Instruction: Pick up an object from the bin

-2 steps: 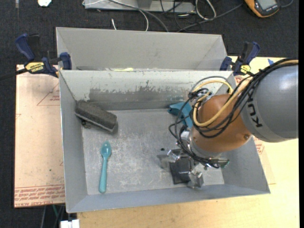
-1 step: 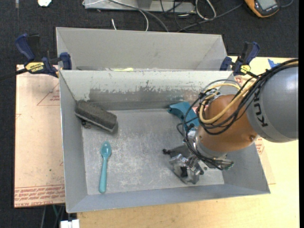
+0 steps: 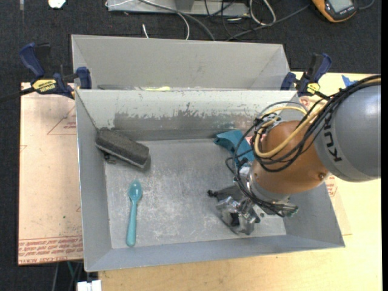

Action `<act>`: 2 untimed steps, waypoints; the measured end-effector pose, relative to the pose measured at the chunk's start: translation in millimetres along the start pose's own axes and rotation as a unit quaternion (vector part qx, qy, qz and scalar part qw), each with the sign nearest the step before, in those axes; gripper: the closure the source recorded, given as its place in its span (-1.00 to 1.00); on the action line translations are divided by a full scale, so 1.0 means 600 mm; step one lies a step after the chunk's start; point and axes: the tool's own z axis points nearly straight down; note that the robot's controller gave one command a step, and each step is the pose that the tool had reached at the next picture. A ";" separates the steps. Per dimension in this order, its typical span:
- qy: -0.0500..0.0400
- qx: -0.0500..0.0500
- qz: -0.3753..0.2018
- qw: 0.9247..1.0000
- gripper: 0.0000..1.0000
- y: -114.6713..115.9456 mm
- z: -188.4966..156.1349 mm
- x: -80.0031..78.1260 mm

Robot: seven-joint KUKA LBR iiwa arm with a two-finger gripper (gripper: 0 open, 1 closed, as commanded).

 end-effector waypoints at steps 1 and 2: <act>-0.002 0.000 -0.007 1.000 1.00 -0.047 0.000 0.004; 0.000 -0.002 0.001 1.000 1.00 -0.062 -0.011 0.008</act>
Offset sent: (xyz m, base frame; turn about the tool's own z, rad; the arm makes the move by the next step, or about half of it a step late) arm 0.0203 -0.0319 0.0072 -0.0030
